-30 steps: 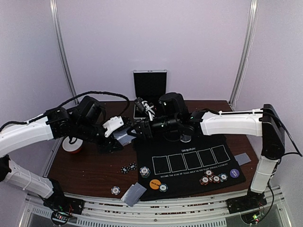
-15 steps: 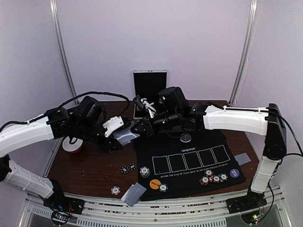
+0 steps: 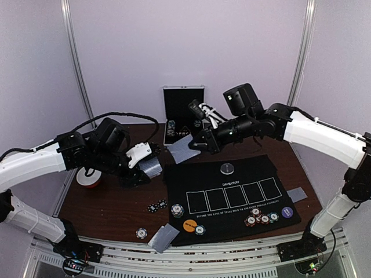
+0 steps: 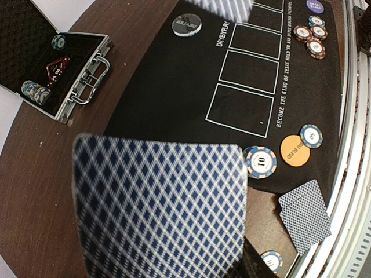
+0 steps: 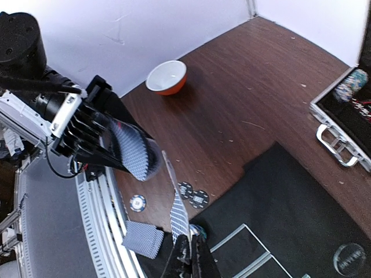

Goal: Distribute texas hold em gaming equipment
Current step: Pick up the poker card from the face-down deck piles, then distribute the poker card in the small blind area.

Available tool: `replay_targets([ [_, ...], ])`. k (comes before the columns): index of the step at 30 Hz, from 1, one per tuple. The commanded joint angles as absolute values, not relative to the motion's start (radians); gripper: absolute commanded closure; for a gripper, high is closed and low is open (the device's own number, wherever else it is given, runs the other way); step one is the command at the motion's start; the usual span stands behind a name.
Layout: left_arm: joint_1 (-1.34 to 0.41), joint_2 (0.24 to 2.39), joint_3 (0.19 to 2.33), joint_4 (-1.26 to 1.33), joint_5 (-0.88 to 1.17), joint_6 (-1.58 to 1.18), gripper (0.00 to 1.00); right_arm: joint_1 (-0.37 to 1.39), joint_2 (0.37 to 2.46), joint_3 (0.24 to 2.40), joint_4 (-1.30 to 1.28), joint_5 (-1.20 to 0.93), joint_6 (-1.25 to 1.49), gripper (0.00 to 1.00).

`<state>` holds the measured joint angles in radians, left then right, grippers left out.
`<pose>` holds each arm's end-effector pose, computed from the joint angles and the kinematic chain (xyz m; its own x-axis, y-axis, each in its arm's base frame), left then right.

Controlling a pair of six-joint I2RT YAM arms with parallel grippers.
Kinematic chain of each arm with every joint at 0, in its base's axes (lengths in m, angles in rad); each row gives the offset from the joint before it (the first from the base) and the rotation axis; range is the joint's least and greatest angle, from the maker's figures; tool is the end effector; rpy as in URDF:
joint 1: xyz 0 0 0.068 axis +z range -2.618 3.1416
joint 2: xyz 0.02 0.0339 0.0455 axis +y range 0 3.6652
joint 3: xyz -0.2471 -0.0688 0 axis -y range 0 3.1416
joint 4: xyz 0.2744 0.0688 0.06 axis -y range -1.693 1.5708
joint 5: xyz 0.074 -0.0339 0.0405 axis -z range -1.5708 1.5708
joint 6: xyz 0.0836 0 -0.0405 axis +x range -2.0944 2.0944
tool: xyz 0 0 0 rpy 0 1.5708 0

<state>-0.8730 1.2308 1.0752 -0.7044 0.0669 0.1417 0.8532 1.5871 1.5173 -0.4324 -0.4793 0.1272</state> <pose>0.2018 -0.2493 0.2439 -0.3701 0.6607 -0.6531 0.8534 0.5196 0.0420 0.2549 0.3507 0.3300 -0.4325 -0.3243 -0.8413 -0.8866 0.3227 0.3314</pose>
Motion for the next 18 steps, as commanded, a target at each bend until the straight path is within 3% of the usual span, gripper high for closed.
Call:
replay_targets([
  [1, -0.874, 1.232, 1.076, -0.657, 0.063, 0.144, 0.57, 0.674, 1.472, 1.527, -0.753, -0.358, 0.062, 1.0],
  [9, -0.874, 1.238, 1.071, -0.655, 0.052, 0.154, 0.57, 0.348, 1.324, 1.371, -1.078, -0.041, -0.013, 1.0],
  [15, -0.874, 1.243, 1.068, -0.658, 0.05, 0.16, 0.57, 0.176, 1.248, 1.287, -1.04, 0.007, -0.097, 1.0],
  [18, -0.874, 1.238, 1.063, -0.658, 0.051, 0.16, 0.57, 0.118, 1.298, 1.227, -1.095, 0.14, -0.177, 1.0],
])
